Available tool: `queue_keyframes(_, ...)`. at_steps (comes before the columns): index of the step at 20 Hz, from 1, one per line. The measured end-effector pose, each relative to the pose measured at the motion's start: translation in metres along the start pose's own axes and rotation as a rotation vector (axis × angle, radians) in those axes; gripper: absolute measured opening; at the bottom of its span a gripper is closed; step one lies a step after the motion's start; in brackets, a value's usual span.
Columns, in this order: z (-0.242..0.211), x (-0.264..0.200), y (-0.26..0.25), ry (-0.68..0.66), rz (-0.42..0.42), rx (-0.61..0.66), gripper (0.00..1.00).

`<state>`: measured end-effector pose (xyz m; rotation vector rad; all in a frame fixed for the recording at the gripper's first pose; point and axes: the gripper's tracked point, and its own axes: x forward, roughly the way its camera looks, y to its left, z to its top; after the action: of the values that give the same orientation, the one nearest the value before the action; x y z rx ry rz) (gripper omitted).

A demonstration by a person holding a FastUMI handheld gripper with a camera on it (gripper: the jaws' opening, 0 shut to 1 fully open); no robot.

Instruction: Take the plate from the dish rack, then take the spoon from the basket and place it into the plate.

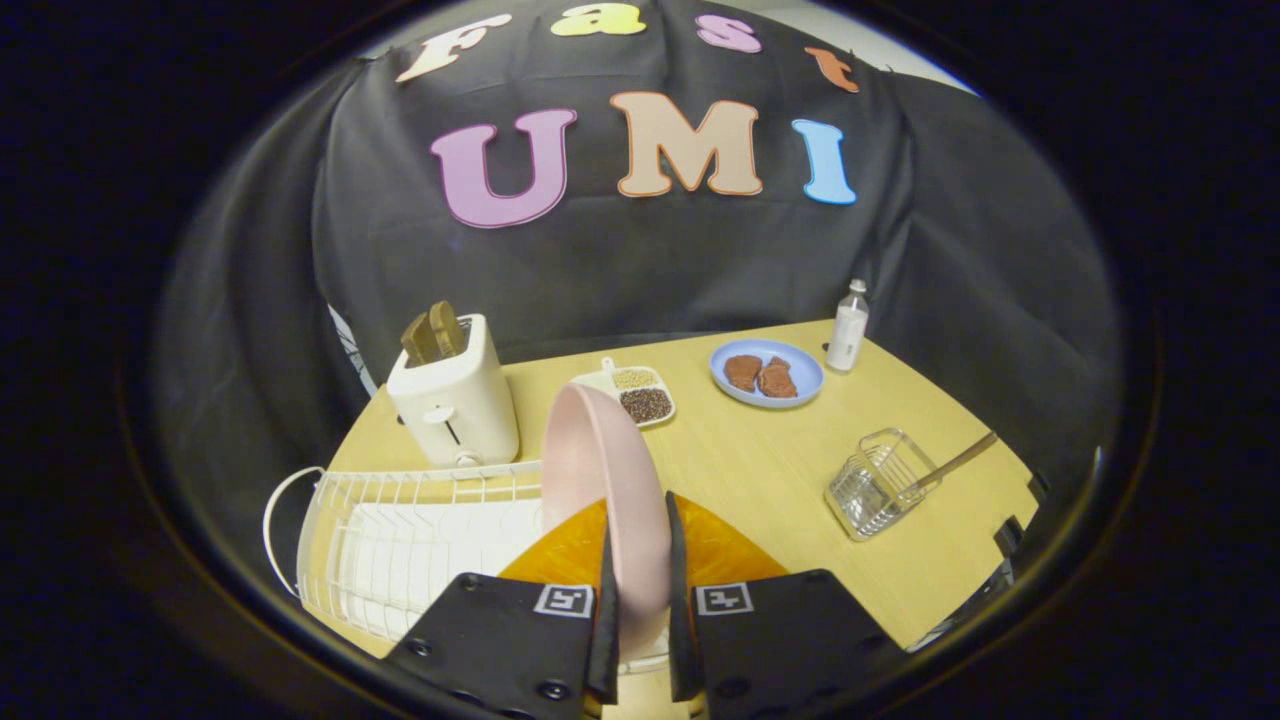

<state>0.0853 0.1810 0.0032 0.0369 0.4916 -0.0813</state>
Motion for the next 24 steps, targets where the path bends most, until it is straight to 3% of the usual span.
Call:
queue_keyframes(11, 0.036, -0.011, -0.003, -0.028, -0.071, -0.088, 0.23)
queue_keyframes(14, 0.056, -0.03, 0.0, -0.091, -0.012, -0.001, 0.22)
queue_keyframes(16, 0.067, -0.051, -0.015, -0.147, -0.016, 0.05, 0.22)
queue_keyframes(20, 0.074, -0.086, -0.07, -0.229, -0.098, 0.143, 0.22)
queue_keyframes(24, 0.051, -0.1, -0.138, -0.235, -0.207, 0.261, 0.22)
